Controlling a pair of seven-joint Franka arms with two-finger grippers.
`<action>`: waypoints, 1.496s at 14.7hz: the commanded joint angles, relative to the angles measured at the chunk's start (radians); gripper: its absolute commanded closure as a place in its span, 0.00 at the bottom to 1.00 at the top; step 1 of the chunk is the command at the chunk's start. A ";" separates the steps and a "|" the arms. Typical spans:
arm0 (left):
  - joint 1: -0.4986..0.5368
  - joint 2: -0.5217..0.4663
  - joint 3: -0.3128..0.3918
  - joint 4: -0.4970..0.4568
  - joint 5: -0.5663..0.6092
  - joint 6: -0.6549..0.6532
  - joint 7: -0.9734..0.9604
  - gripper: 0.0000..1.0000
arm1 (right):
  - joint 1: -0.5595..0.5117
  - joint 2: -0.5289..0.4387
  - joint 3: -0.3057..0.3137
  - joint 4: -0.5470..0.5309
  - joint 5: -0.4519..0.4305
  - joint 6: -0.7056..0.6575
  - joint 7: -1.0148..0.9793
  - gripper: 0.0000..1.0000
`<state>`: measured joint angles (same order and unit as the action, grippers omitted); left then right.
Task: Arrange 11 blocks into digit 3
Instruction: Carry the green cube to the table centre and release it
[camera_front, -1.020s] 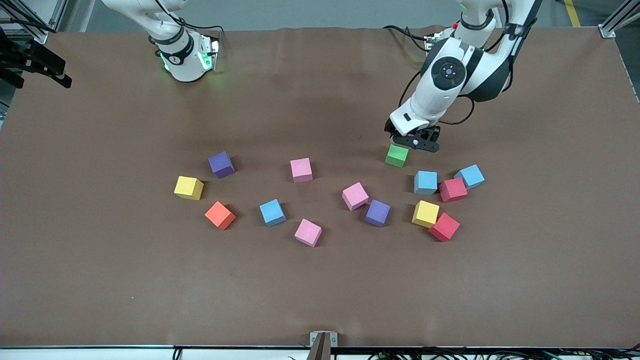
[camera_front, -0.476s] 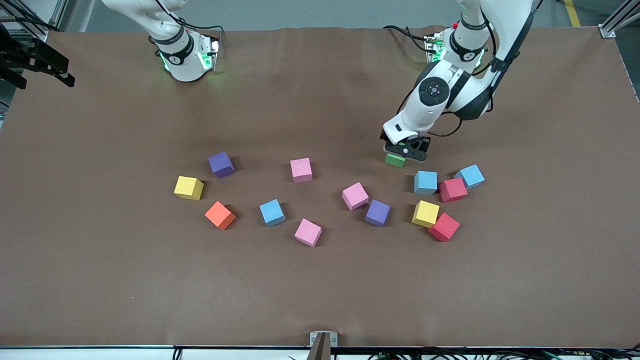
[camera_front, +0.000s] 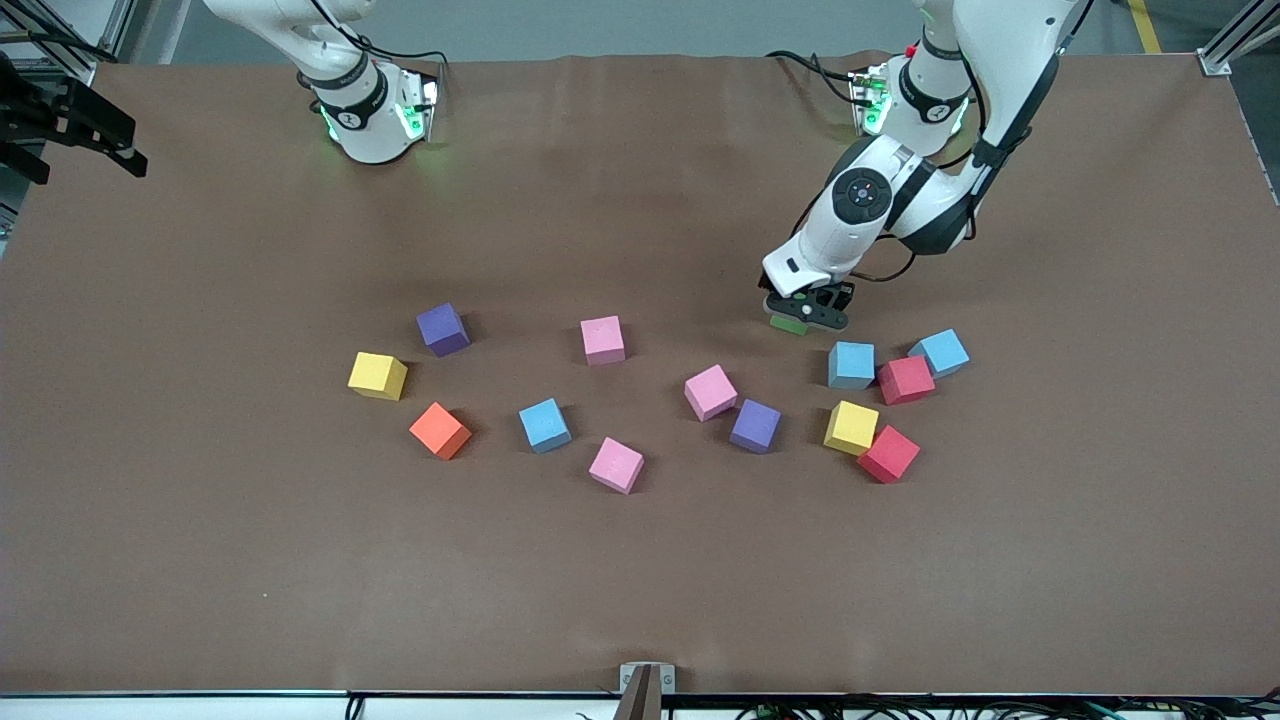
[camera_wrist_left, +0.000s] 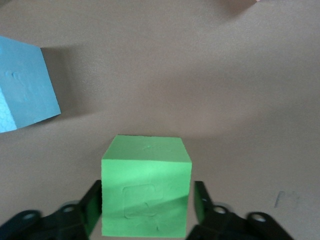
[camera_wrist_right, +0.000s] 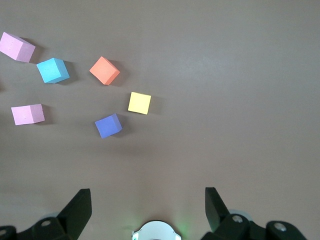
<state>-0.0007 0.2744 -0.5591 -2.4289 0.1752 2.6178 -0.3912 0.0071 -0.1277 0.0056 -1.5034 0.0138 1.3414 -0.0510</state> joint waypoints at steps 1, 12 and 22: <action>0.005 0.006 -0.001 0.008 0.026 0.008 -0.025 0.46 | 0.001 -0.009 -0.007 -0.003 -0.009 -0.004 -0.010 0.00; -0.264 -0.031 -0.016 0.080 0.027 -0.064 -0.561 0.53 | -0.048 0.046 -0.010 0.003 -0.018 0.059 -0.015 0.00; -0.561 0.155 0.016 0.257 0.049 -0.077 -0.739 0.53 | -0.088 0.235 -0.010 -0.008 -0.032 0.185 0.009 0.00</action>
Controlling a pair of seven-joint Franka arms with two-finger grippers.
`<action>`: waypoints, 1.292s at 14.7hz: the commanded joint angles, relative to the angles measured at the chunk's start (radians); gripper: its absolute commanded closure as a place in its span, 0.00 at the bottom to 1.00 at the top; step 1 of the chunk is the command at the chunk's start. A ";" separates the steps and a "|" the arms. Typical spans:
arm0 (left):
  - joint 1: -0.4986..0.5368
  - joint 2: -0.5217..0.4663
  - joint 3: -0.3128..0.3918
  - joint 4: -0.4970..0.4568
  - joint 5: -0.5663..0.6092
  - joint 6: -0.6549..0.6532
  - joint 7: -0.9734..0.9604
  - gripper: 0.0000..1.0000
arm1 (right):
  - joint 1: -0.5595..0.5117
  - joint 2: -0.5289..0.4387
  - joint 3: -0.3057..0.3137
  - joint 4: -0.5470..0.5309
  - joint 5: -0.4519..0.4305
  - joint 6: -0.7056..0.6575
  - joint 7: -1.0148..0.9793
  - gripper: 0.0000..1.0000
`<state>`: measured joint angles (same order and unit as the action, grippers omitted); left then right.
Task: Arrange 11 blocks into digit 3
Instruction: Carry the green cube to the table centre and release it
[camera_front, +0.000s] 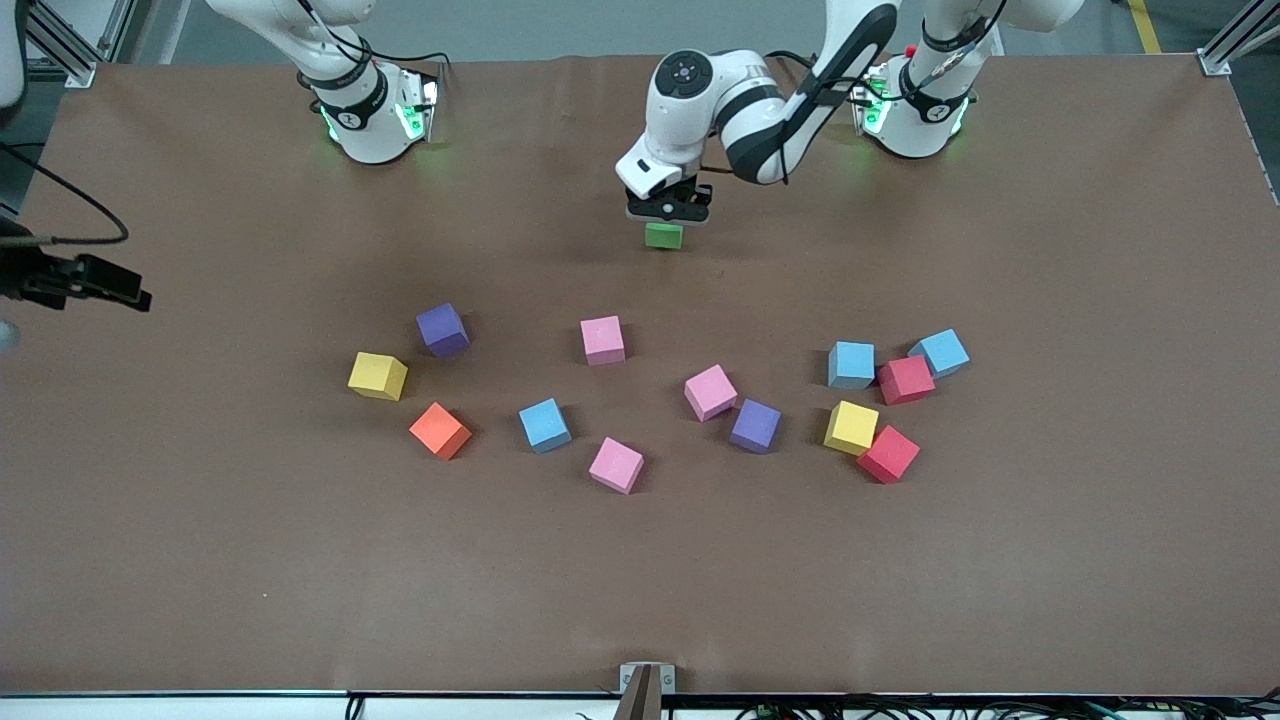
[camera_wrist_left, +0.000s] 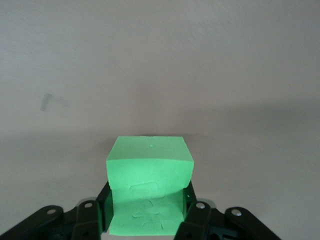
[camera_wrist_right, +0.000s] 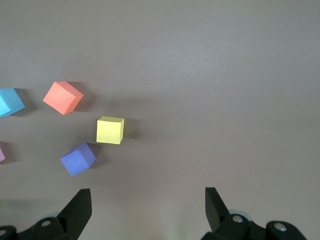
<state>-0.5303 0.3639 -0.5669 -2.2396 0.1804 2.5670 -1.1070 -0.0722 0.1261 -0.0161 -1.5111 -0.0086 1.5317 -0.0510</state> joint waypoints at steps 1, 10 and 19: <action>-0.055 0.078 0.051 0.087 0.045 -0.037 -0.039 0.53 | -0.008 -0.017 0.011 0.000 -0.005 -0.004 0.044 0.00; -0.160 0.138 0.176 0.218 0.048 -0.057 -0.054 0.53 | 0.216 0.029 0.019 -0.043 0.055 0.050 0.728 0.00; -0.221 0.175 0.240 0.268 0.050 -0.076 -0.054 0.31 | 0.408 0.035 0.018 -0.118 0.174 0.142 1.342 0.00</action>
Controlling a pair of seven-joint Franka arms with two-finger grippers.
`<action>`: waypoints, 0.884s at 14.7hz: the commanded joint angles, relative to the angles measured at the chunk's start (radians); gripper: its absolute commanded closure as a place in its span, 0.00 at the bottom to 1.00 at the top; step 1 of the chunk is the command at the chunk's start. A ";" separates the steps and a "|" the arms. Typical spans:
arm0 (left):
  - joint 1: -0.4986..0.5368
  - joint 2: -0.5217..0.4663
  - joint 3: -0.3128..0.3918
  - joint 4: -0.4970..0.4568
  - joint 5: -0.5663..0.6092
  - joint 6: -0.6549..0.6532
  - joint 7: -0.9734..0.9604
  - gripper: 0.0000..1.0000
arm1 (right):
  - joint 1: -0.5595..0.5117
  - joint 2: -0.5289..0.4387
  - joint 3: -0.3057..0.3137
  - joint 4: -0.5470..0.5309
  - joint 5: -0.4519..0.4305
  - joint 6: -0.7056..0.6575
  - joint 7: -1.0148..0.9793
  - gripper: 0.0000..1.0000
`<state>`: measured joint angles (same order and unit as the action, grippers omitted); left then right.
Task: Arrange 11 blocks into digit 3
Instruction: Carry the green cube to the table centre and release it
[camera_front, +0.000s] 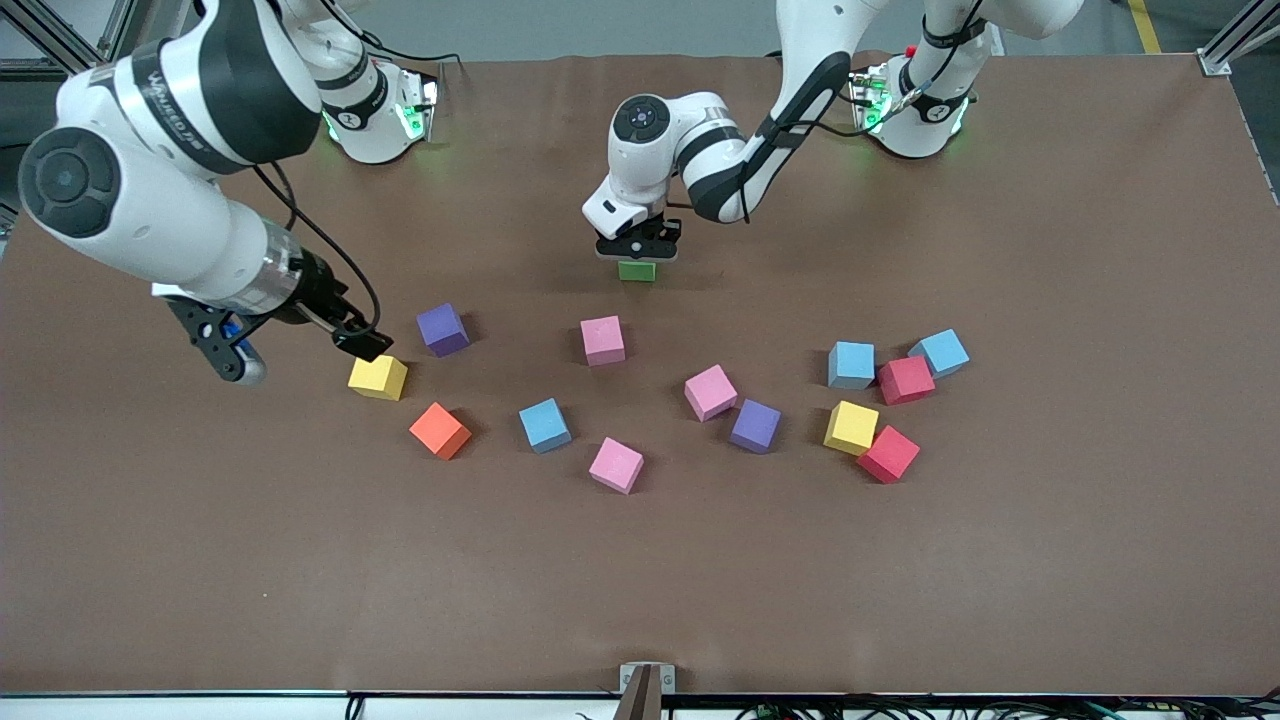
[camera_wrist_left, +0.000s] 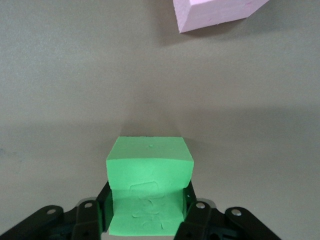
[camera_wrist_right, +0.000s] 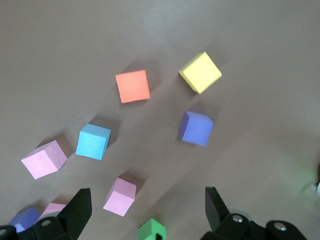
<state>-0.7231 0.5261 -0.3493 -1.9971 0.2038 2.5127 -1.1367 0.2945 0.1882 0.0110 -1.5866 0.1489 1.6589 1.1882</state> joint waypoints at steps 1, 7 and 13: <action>-0.029 0.011 0.026 0.032 0.031 -0.022 -0.025 0.03 | 0.044 -0.027 -0.010 -0.044 0.017 0.015 0.144 0.00; 0.016 -0.044 0.026 0.083 0.032 -0.140 -0.014 0.00 | 0.106 -0.020 -0.008 -0.107 0.017 0.045 0.294 0.00; 0.189 -0.044 0.026 0.197 0.032 -0.175 -0.015 0.00 | 0.199 0.007 -0.009 -0.273 0.014 0.263 0.442 0.00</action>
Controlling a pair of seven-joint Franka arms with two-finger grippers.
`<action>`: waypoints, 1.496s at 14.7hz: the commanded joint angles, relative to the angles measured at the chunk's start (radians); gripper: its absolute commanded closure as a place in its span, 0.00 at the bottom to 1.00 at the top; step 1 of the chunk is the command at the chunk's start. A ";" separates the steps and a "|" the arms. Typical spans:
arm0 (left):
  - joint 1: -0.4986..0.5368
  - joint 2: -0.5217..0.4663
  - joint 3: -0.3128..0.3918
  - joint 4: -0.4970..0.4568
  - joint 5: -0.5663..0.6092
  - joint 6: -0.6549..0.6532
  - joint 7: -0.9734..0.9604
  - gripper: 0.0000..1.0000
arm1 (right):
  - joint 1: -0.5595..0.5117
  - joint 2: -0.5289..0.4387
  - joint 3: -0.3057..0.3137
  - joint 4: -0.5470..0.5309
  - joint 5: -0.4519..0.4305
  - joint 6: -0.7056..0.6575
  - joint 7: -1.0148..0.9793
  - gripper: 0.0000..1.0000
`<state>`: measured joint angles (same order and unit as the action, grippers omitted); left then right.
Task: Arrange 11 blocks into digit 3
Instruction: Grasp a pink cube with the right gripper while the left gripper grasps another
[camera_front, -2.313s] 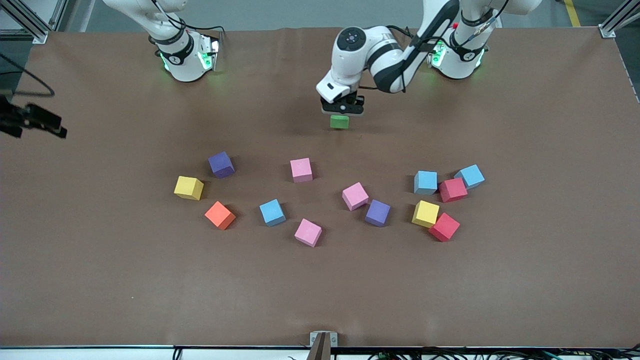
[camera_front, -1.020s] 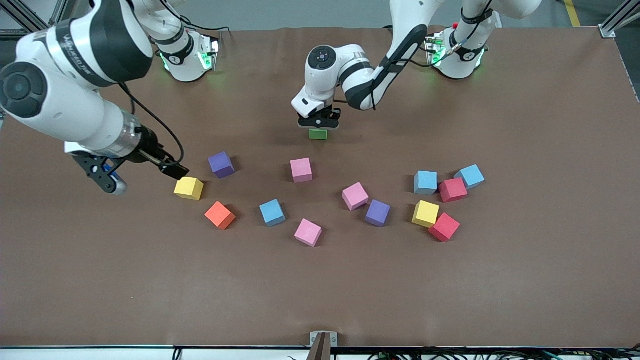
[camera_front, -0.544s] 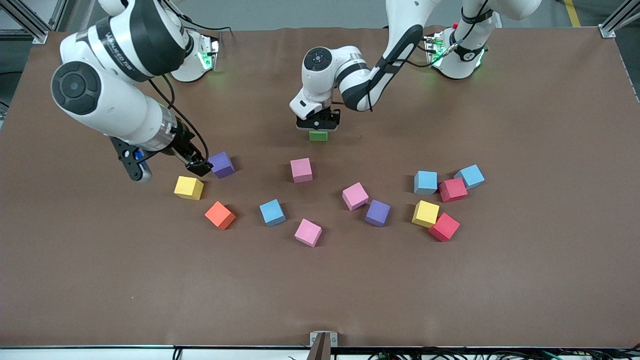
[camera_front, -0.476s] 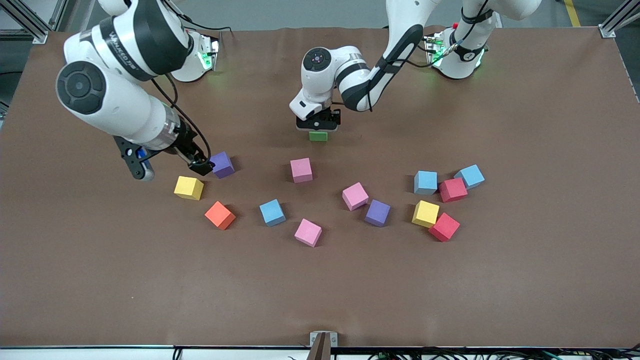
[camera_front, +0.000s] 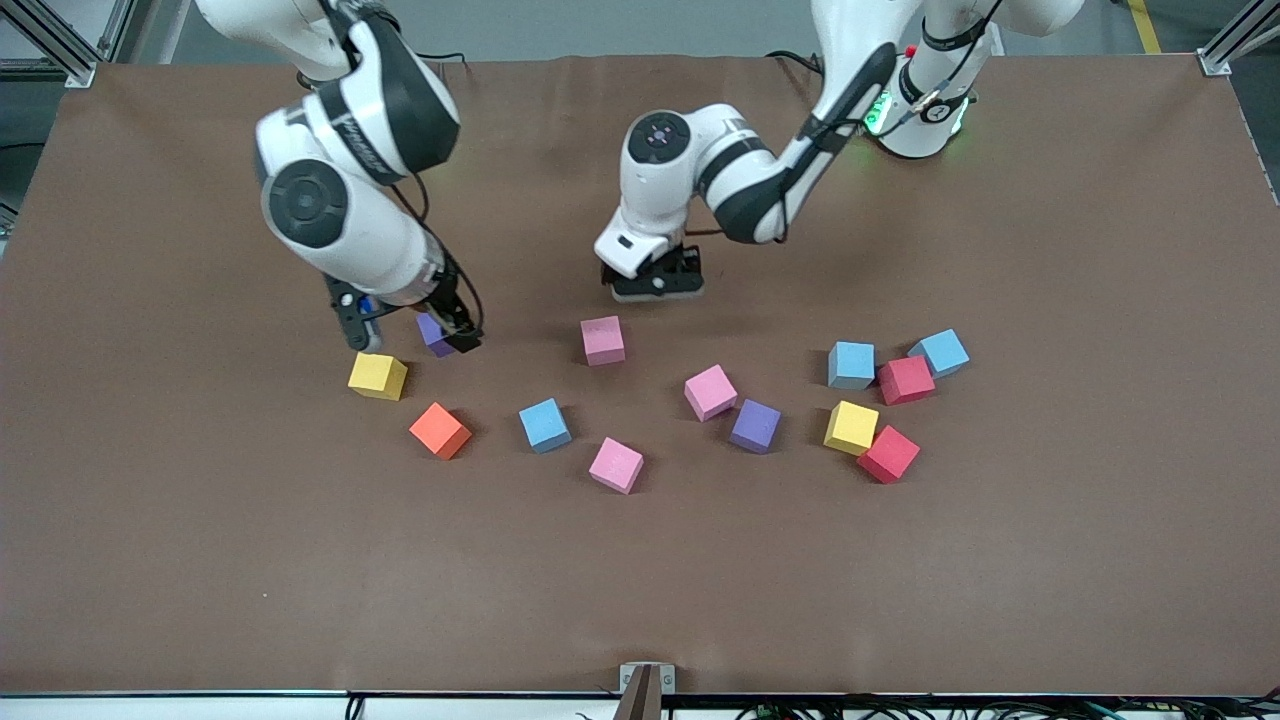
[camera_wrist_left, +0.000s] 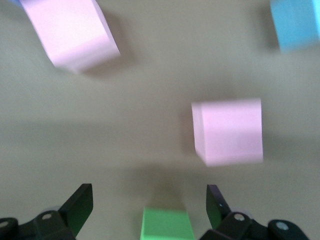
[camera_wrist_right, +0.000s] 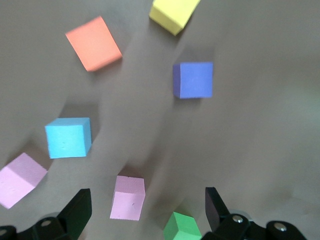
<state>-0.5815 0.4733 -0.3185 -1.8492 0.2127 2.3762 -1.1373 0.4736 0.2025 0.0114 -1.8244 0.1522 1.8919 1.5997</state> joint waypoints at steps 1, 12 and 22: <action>0.070 0.025 -0.005 0.068 0.022 -0.043 -0.021 0.00 | 0.017 -0.008 -0.010 -0.033 0.006 0.030 0.029 0.00; 0.123 0.257 0.090 0.304 0.025 -0.075 -0.248 0.00 | 0.026 0.035 -0.007 -0.009 -0.036 0.050 0.028 0.00; 0.124 0.249 0.088 0.295 0.020 -0.141 -0.248 0.00 | 0.118 0.103 -0.007 -0.013 0.006 0.180 0.161 0.00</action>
<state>-0.4492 0.7277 -0.2329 -1.5470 0.2128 2.2521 -1.3620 0.5636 0.2743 0.0087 -1.8368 0.1446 2.0393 1.6992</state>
